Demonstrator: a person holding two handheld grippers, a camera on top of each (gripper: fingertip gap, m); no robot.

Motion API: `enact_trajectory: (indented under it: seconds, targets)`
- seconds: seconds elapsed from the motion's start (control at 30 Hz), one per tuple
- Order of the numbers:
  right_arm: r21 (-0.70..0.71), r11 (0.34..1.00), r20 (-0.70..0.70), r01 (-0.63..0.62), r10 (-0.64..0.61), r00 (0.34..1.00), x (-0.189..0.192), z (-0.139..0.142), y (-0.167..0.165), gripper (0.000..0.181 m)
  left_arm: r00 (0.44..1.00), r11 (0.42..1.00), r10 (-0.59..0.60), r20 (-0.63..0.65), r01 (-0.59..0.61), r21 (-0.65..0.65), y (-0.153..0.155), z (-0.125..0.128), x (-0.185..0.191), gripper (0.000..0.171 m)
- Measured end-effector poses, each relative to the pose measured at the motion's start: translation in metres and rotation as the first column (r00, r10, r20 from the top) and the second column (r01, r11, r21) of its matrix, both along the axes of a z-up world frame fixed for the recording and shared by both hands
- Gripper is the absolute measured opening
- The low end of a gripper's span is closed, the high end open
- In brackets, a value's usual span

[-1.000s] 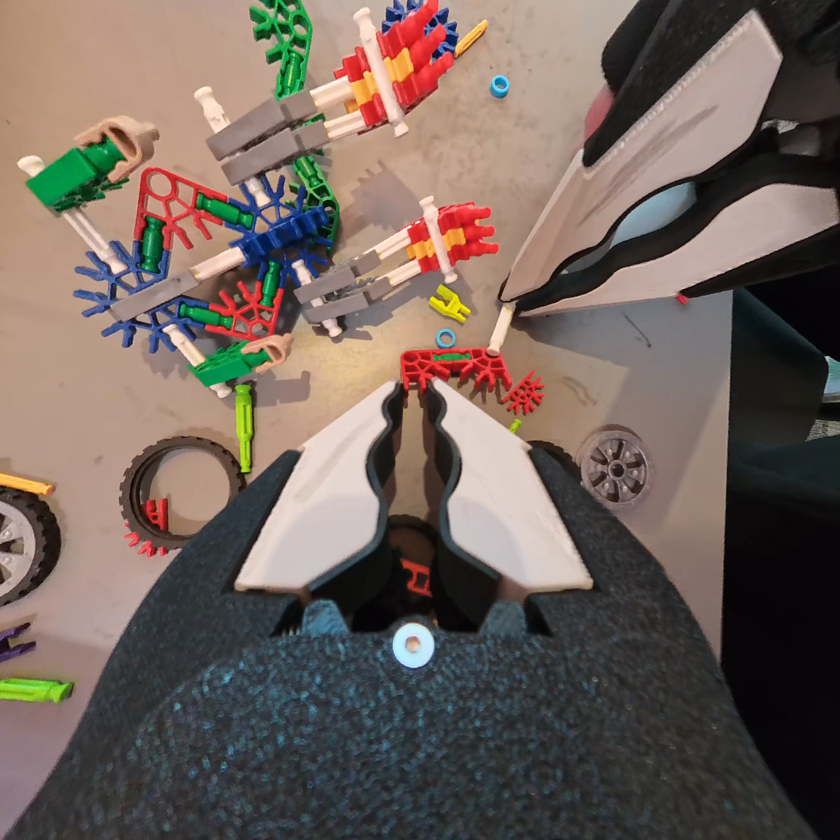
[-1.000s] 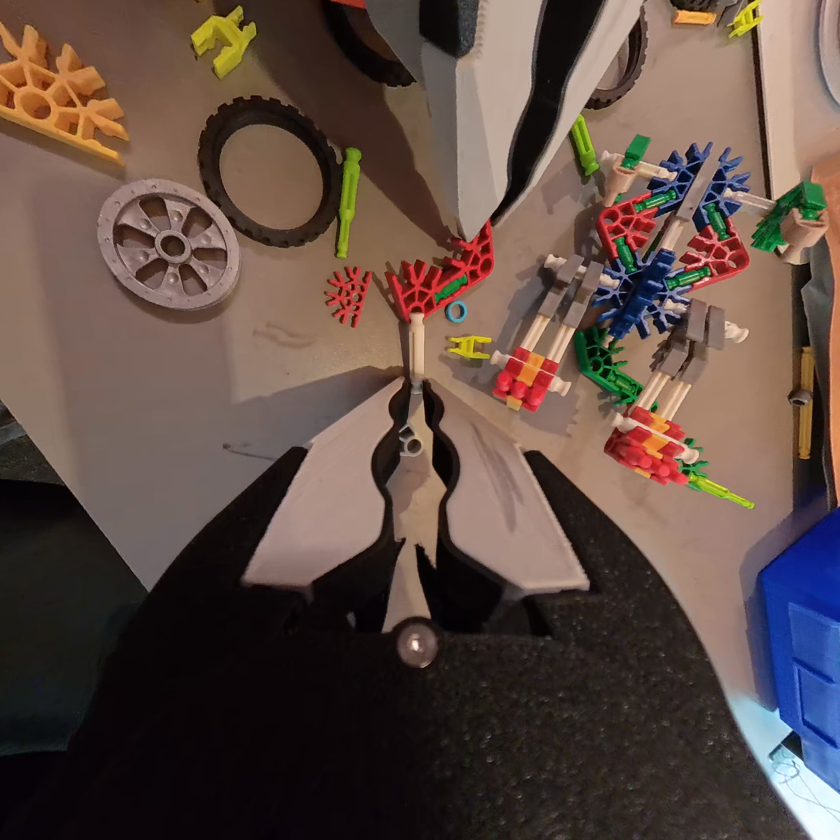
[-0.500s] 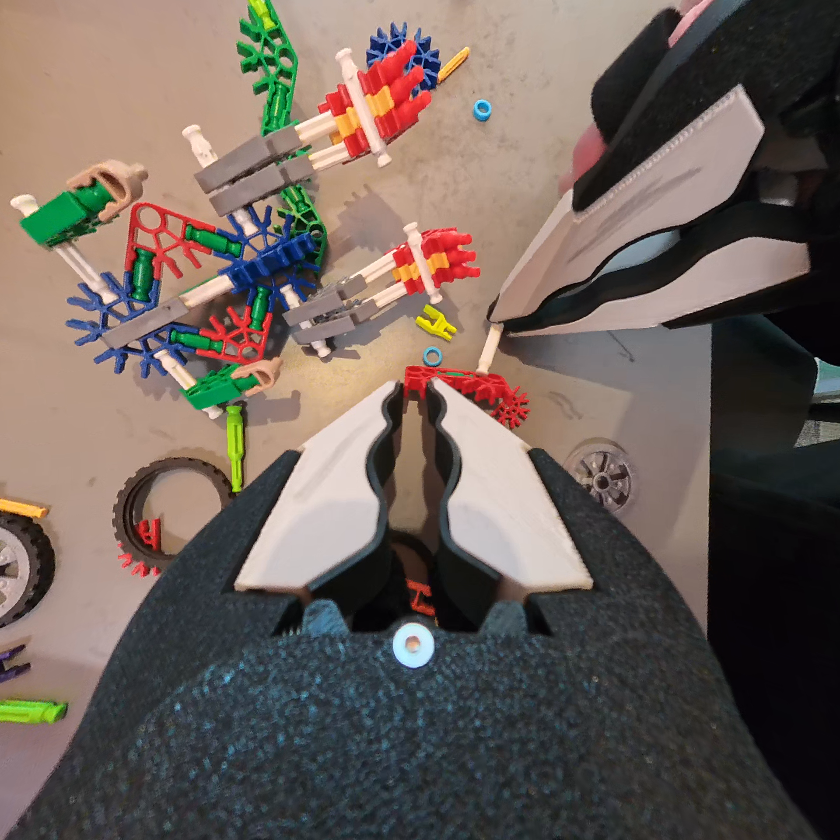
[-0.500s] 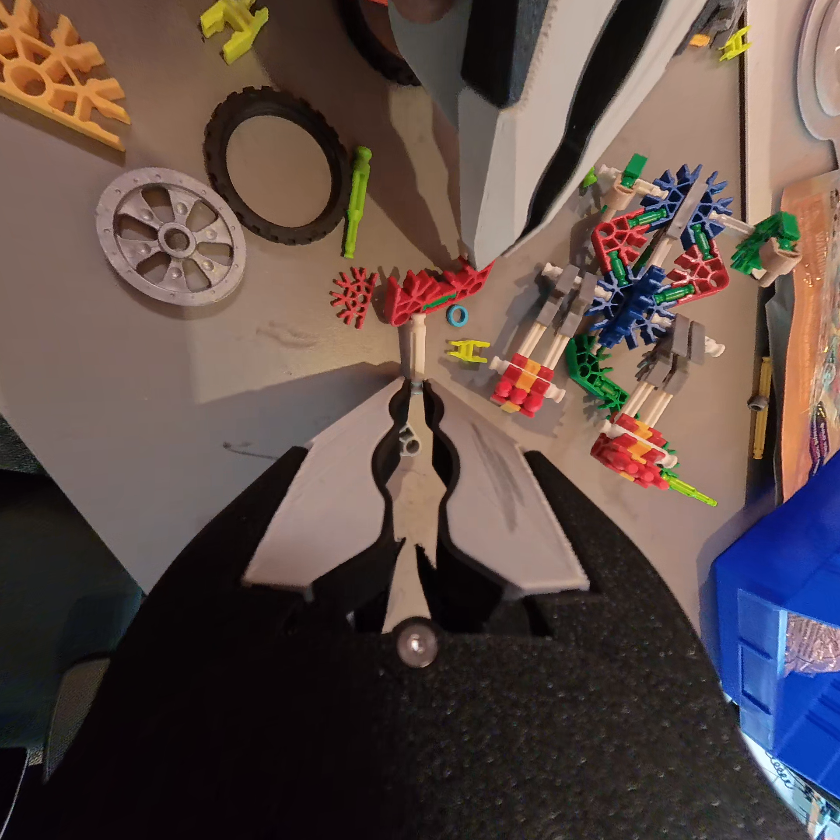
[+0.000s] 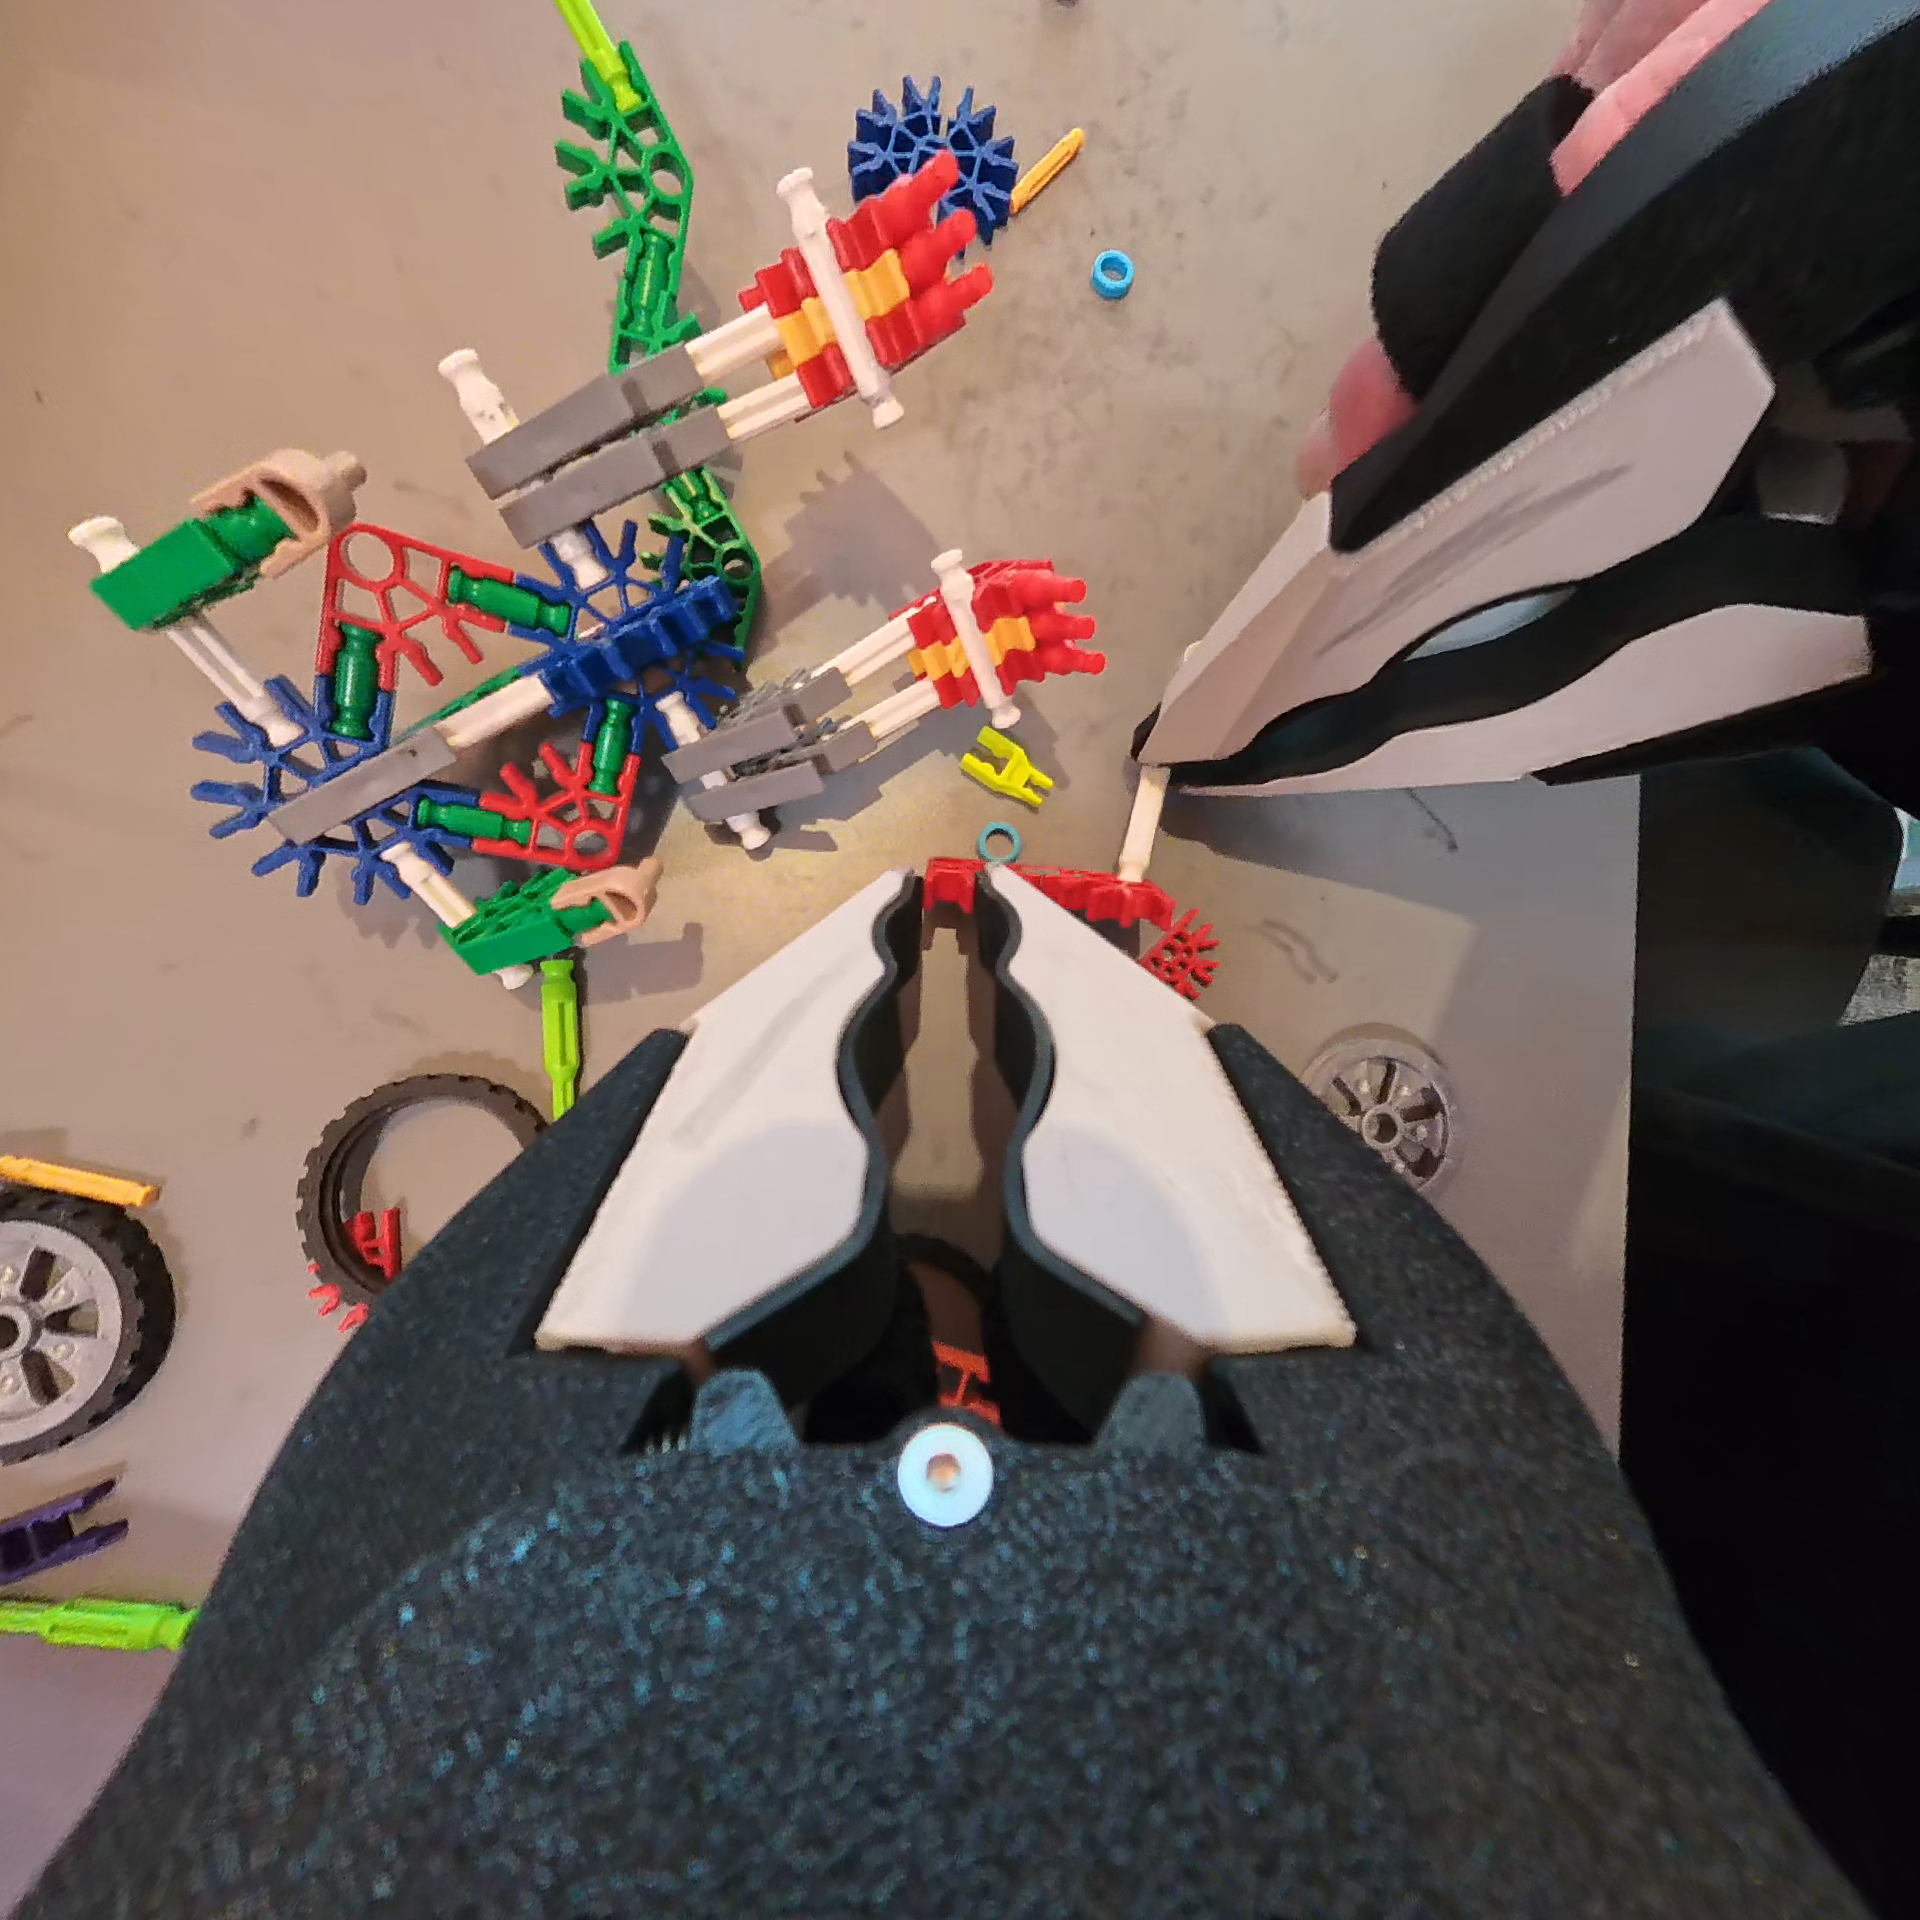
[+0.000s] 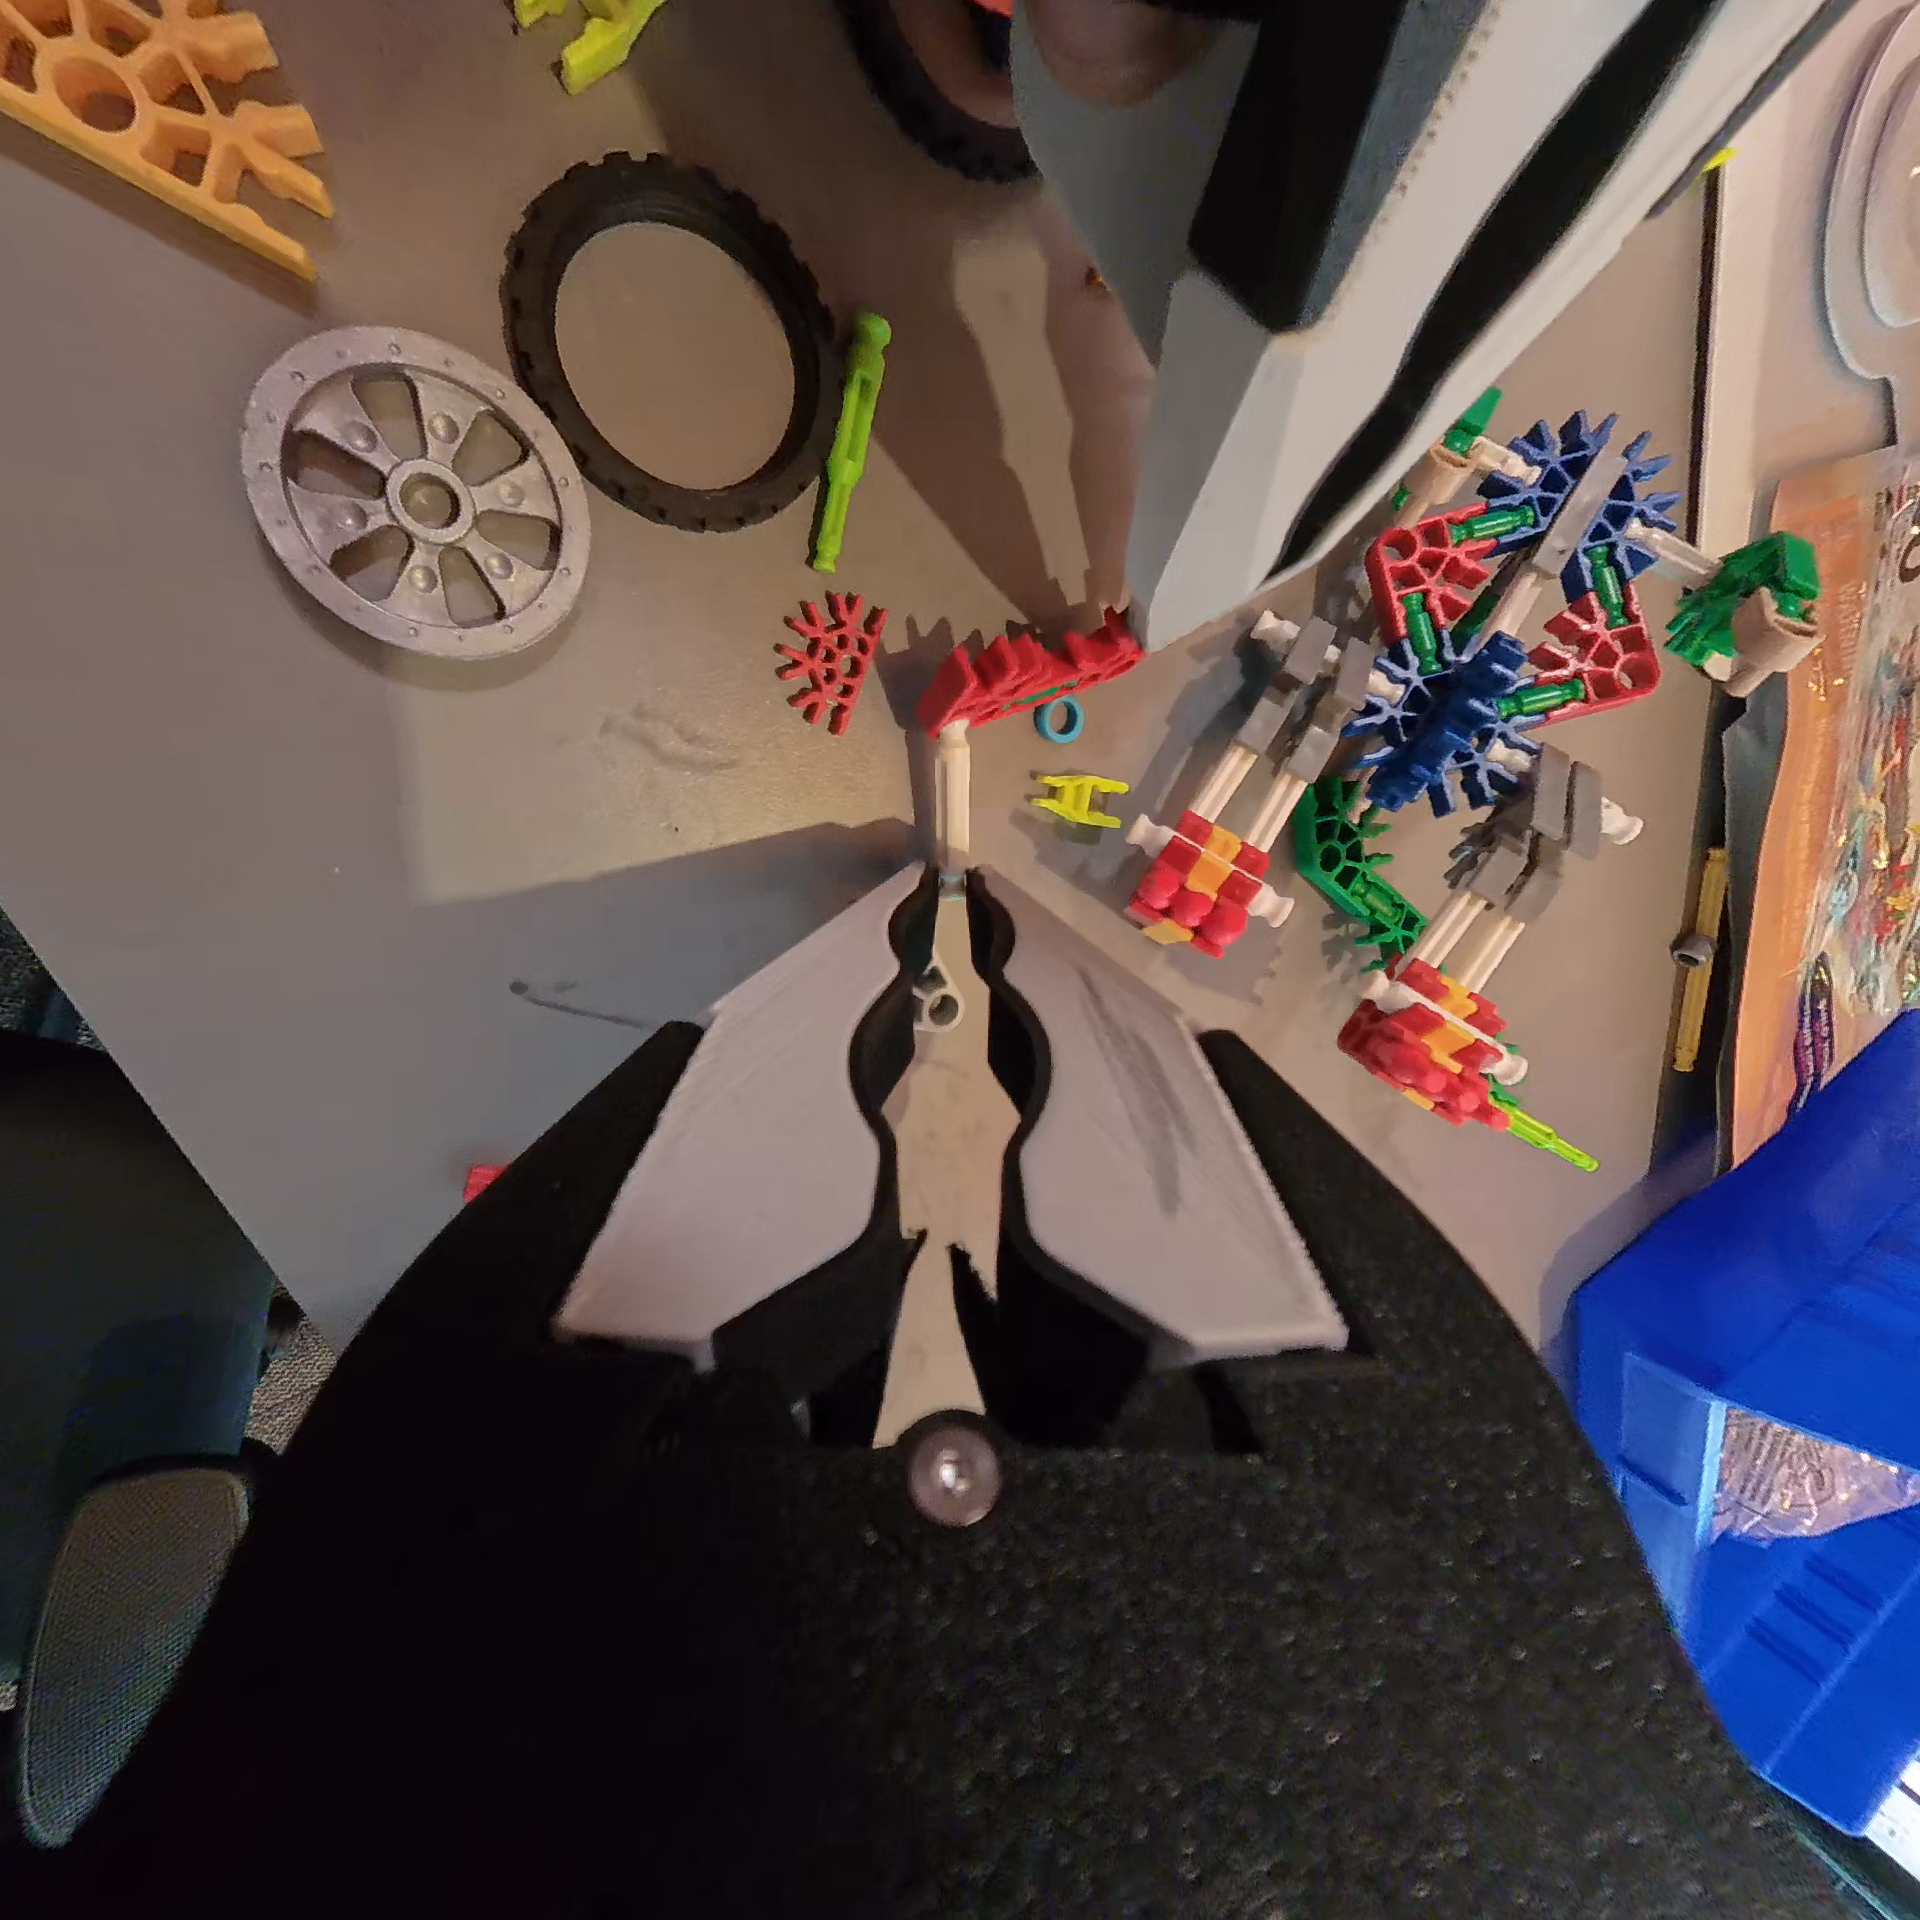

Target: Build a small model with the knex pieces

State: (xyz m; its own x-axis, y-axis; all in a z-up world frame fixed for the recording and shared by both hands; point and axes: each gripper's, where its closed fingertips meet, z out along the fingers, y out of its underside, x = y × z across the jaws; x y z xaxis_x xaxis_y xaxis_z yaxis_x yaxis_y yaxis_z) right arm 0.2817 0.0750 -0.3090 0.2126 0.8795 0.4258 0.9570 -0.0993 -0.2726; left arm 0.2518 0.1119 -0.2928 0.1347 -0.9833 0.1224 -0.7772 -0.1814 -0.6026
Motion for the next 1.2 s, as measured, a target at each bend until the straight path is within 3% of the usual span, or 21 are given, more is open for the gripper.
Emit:
enact_trajectory:
  seconds: [0.33, 0.77, 1.03, 1.2]
  targets:
    - [0.024, 0.999, 0.044, -0.048, 0.047, 0.998, -0.007, 0.000, 0.000, 0.005, 1.000, 1.000, 0.001, -0.022, -0.001, -0.010, -0.001, 0.000, 0.004, 0.008]
    - [-0.007, 0.999, -0.012, -0.033, 0.033, 0.999, -0.018, -0.002, -0.001, 0.005, 0.998, 0.999, 0.024, 0.061, -0.022, -0.026, -0.002, 0.004, 0.004, 0.012]
    - [-0.045, 0.999, -0.067, 0.000, -0.003, 0.998, -0.018, -0.002, -0.001, 0.005, 0.987, 0.992, 0.123, 0.100, -0.122, -0.017, 0.009, 0.021, -0.013, 0.023]
    - [-0.058, 0.998, -0.083, 0.011, -0.016, 0.996, -0.018, -0.002, -0.001, 0.005, 0.965, 0.963, 0.258, 0.042, -0.260, 0.064, 0.040, 0.029, -0.041, 0.023]
